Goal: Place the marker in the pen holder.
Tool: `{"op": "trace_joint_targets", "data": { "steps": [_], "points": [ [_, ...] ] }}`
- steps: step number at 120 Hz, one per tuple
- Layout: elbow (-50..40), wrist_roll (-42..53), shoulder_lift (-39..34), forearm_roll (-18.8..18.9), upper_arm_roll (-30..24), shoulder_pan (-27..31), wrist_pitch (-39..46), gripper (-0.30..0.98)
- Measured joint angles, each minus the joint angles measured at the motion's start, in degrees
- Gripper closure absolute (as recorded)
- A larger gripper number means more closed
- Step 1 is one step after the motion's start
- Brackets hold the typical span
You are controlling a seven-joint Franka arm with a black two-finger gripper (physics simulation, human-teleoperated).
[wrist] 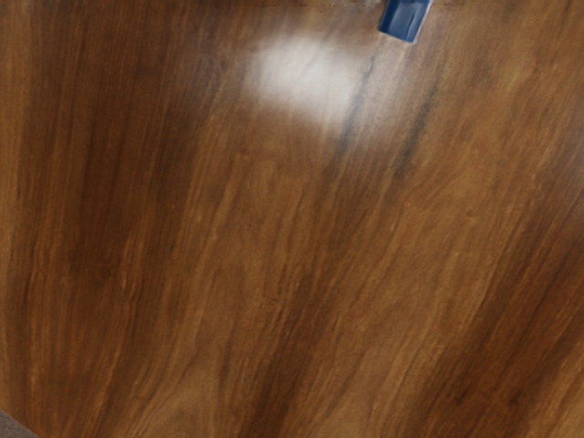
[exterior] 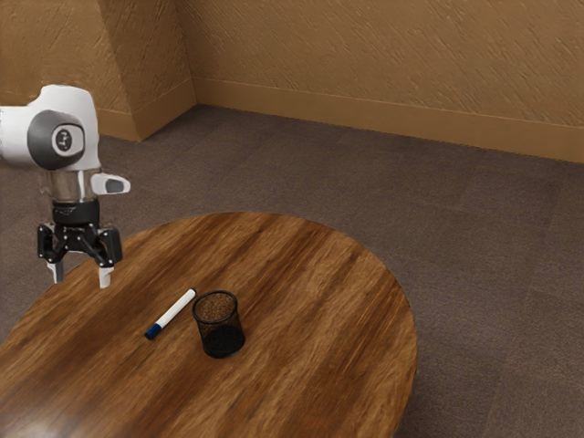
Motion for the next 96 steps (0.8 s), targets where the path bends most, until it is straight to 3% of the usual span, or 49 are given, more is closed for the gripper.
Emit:
{"op": "trace_joint_targets", "data": {
  "steps": [23, 43, 68, 96],
  "points": [
    [-10.0, 0.1, 3.2, 1.6, 1.8, -2.5, 19.5, 0.00],
    [-9.8, 1.1, 10.8, 2.0, 1.6, -2.9, 31.4, 0.01],
    [-7.0, 3.1, 17.2, 2.2, 1.0, -5.5, 40.4, 0.03],
    [-7.4, 5.0, 18.1, 2.3, 0.3, -6.3, 44.9, 0.31]
  ]
}}
